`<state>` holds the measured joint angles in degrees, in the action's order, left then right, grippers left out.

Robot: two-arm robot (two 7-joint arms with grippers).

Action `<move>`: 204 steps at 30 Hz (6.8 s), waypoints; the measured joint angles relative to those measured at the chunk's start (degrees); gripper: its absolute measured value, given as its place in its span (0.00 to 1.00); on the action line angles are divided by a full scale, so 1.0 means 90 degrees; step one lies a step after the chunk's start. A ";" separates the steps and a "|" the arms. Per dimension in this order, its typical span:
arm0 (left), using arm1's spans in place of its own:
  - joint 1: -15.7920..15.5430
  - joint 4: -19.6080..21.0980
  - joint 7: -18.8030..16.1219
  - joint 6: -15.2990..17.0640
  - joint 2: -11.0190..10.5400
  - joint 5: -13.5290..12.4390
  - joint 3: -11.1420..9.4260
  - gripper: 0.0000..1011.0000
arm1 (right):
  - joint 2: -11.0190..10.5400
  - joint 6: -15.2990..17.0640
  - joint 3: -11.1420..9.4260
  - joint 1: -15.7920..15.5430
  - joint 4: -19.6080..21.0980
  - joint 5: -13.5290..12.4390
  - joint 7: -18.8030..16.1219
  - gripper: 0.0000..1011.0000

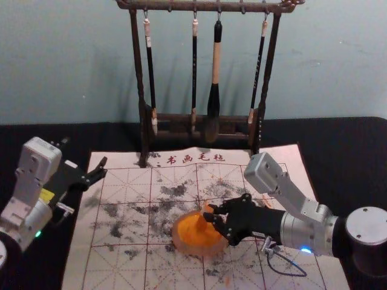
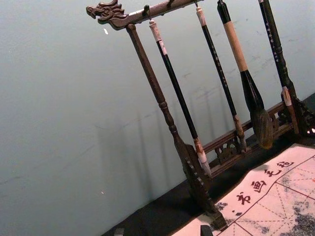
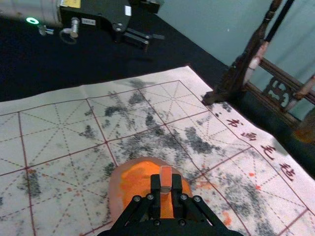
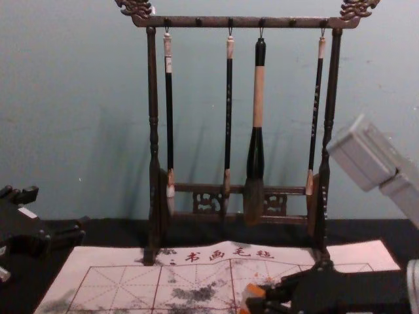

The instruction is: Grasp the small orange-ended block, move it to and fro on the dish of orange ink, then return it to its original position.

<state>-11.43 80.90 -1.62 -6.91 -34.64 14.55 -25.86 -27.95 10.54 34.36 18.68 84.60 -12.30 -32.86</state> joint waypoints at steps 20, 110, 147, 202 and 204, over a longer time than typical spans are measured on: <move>0.0000 0.0000 0.0000 0.0000 0.0000 0.0000 0.0000 0.99 | -0.0277 0.0159 -0.0215 -0.0285 0.0387 -0.0134 0.0000 0.09; 0.0000 0.0000 0.0000 0.0000 0.0000 0.0000 0.0000 0.99 | -0.0262 0.0178 0.0140 -0.0067 0.0350 -0.0146 -0.0225 0.09; 0.0000 0.0000 0.0000 0.0000 0.0000 0.0000 0.0000 0.99 | -0.0405 0.0209 -0.0080 -0.0280 0.0466 -0.0282 -0.0169 0.09; 0.0000 0.0000 0.0000 0.0000 0.0000 0.0000 0.0000 0.99 | -0.1343 0.0253 -0.1512 -0.1548 0.1925 -0.1044 0.0680 0.09; 0.0000 0.0000 0.0000 0.0000 0.0000 0.0000 0.0000 0.99 | -0.1368 0.0254 -0.1548 -0.1591 0.1946 -0.1053 0.0689 0.09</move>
<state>-11.43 80.90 -1.62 -6.91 -34.65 14.55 -25.86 -40.26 12.82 20.42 4.37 102.11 -21.78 -26.66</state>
